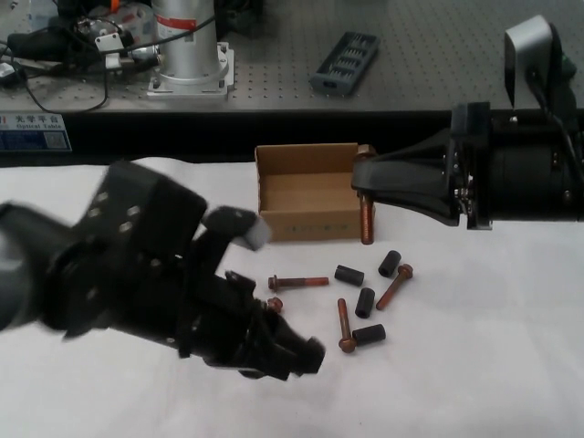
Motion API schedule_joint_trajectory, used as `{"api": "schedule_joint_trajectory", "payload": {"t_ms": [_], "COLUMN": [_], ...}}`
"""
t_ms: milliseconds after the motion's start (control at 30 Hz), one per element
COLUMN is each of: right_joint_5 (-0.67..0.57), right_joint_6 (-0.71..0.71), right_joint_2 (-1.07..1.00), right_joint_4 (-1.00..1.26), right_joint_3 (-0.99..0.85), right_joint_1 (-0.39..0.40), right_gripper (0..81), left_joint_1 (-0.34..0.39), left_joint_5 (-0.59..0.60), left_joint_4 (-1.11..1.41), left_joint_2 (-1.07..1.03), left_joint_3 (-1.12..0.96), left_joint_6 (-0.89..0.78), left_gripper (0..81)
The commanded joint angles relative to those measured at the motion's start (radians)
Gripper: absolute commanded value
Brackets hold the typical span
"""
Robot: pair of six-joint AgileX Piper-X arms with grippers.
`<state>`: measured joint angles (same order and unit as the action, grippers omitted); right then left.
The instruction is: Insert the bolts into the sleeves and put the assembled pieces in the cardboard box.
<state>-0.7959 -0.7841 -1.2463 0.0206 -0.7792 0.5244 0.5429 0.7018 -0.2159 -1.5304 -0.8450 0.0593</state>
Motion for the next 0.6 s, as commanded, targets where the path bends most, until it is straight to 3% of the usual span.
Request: {"api": "schedule_joint_trajectory", "payload": {"t_ms": [0,300,567], "right_joint_5": [0.000,0.002,0.001], "right_joint_6": [0.016,-0.010,-0.103], "right_joint_2": [-0.006,-0.036,-0.091], "right_joint_4": [0.008,0.008,0.104], "right_joint_3": [-0.005,-0.005,-0.005], "right_joint_1": [-0.003,0.002,0.040], "right_gripper": [2.8,2.8,2.8], "left_joint_1": [-0.017,-0.066,-0.066], "left_joint_5": [0.124,0.205,0.283], "left_joint_4": [0.348,1.087,1.314], "left_joint_2": [0.090,0.119,0.119], "left_joint_3": [0.122,0.332,0.385], "left_joint_6": [-0.200,-0.684,-0.827], "left_gripper": [0.6,0.6,0.6]}}
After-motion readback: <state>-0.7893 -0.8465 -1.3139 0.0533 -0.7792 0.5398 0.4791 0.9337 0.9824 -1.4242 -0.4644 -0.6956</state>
